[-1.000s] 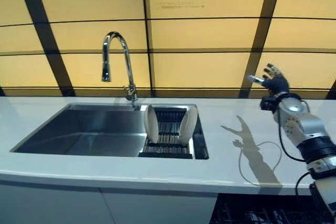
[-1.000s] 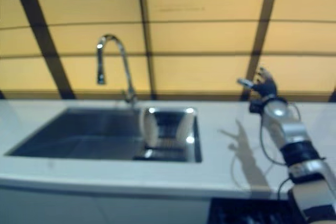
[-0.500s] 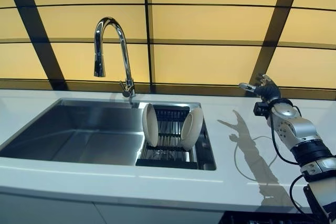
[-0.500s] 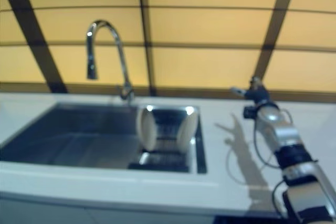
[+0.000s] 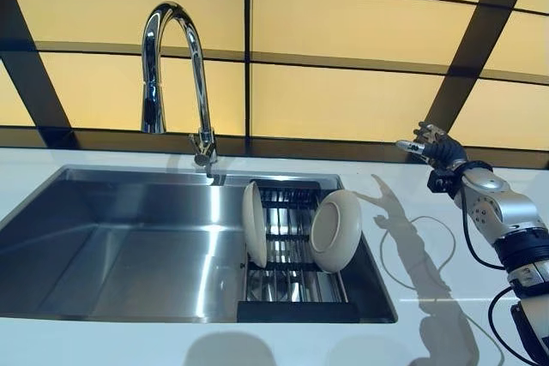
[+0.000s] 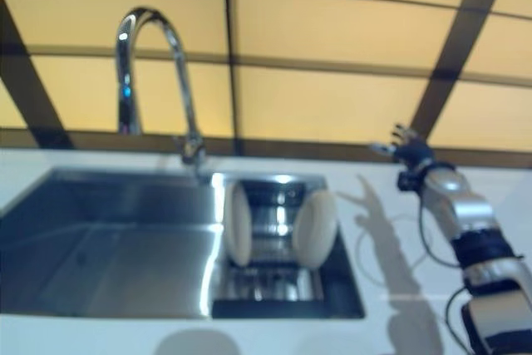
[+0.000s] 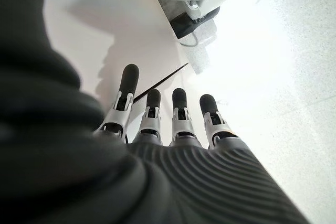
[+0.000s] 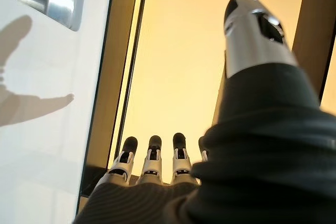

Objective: Take plates into dishwasher

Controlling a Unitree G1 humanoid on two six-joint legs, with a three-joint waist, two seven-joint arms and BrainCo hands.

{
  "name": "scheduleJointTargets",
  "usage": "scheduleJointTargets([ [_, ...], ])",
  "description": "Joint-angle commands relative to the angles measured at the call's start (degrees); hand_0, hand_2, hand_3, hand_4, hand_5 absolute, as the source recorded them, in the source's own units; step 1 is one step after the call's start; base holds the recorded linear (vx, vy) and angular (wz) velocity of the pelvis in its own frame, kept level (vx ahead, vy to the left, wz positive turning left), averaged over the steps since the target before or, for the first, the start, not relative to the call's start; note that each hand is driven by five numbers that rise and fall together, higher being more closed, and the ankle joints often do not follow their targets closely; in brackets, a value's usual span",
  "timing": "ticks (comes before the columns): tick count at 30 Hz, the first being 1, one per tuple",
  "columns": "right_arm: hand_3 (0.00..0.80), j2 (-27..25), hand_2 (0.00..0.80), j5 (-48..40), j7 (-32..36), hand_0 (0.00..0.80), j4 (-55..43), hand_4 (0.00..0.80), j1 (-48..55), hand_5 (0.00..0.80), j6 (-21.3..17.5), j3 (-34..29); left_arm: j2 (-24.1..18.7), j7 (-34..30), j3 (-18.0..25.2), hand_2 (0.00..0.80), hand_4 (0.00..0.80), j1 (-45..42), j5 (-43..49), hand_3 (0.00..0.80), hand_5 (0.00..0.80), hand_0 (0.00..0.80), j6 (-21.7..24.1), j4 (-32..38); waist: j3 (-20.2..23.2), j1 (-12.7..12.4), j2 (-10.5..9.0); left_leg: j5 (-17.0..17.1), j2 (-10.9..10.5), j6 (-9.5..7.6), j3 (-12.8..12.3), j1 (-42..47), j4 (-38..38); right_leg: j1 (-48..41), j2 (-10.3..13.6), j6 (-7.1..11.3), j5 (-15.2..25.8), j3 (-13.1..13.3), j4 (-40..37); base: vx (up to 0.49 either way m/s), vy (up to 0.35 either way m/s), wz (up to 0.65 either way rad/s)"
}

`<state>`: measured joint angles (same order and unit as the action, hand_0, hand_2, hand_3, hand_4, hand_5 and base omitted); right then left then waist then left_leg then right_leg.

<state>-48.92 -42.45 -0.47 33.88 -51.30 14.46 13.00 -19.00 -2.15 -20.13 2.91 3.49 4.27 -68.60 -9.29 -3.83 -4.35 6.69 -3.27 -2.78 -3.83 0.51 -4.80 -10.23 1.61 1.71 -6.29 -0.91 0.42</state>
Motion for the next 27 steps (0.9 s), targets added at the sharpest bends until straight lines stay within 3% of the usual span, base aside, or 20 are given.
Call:
scheduleJointTargets([
  [1,0.000,-1.0,0.000,-1.1,0.7,0.000,-0.2,0.000,2.1,0.000,-2.6,-2.7,-1.7,0.8,-2.9,0.000,0.000,1.4,-1.6,0.000,0.000,0.000,0.6,-0.9,4.2,-0.5,-1.24,-5.9,-0.1,0.71,1.3,-2.4,6.4,6.5,5.4,4.27,9.0,-4.8,13.4,0.072,0.150,-0.23],
  [2,0.000,-0.4,0.000,-1.0,0.7,0.000,-0.5,0.000,2.5,0.000,-2.5,-2.8,-2.0,0.7,-3.1,0.000,0.000,1.6,-1.8,0.000,0.000,0.000,0.5,-1.0,3.9,-0.3,-0.40,-6.1,0.2,0.54,1.6,-1.2,5.7,9.9,5.8,4.24,10.4,-5.3,18.1,0.067,0.130,-0.20],
  [4,0.000,-0.1,0.000,-0.7,1.0,0.000,-0.4,0.000,2.6,0.000,-2.2,-2.8,-2.3,0.6,-3.1,0.000,0.000,1.7,-1.9,0.000,0.000,0.000,0.2,-1.1,3.7,-0.1,0.07,-6.3,0.4,0.56,1.7,-0.5,5.3,11.5,5.8,4.05,10.2,-5.3,19.6,0.082,0.087,-0.16],
  [8,0.000,1.1,0.000,-1.1,1.5,0.000,-0.1,0.000,1.3,0.000,-0.9,-2.0,-3.0,0.2,-1.7,0.000,0.000,1.9,-1.3,0.000,0.000,0.000,-0.7,-1.1,3.5,0.0,0.56,-6.2,0.9,1.41,1.3,2.0,2.4,11.8,5.0,3.96,7.8,-7.7,9.6,0.078,-0.032,0.01],
  [11,0.000,1.4,0.000,-4.3,0.8,0.000,-1.7,0.000,1.6,0.000,0.4,-1.3,-3.3,1.1,-0.6,0.000,0.000,1.6,-1.3,0.000,0.000,0.000,-1.1,-1.1,3.2,0.3,-0.31,-6.6,0.5,1.76,1.2,2.0,2.0,11.3,3.4,4.37,9.3,-6.7,3.0,0.052,-0.140,0.00],
  [15,0.000,2.5,0.000,-7.3,1.2,0.000,-4.0,0.000,2.4,0.000,3.6,-1.1,-2.8,0.8,0.3,0.000,0.000,2.2,-2.1,0.000,0.000,0.000,-2.6,0.2,3.3,0.1,-0.56,-4.5,1.2,3.04,1.0,1.1,0.3,9.6,2.1,3.99,9.7,-6.7,-0.3,0.031,-0.109,0.14],
  [27,0.000,5.9,0.000,-14.0,1.9,0.000,-11.0,0.000,7.9,0.000,8.1,-1.9,-0.2,1.4,-1.0,0.000,0.000,0.6,-2.0,0.000,0.000,0.000,0.2,-0.5,4.5,0.5,-1.29,-5.2,1.4,3.27,0.5,2.1,-0.2,6.6,1.2,2.80,8.3,-7.7,-2.9,0.044,-0.048,0.02],
])
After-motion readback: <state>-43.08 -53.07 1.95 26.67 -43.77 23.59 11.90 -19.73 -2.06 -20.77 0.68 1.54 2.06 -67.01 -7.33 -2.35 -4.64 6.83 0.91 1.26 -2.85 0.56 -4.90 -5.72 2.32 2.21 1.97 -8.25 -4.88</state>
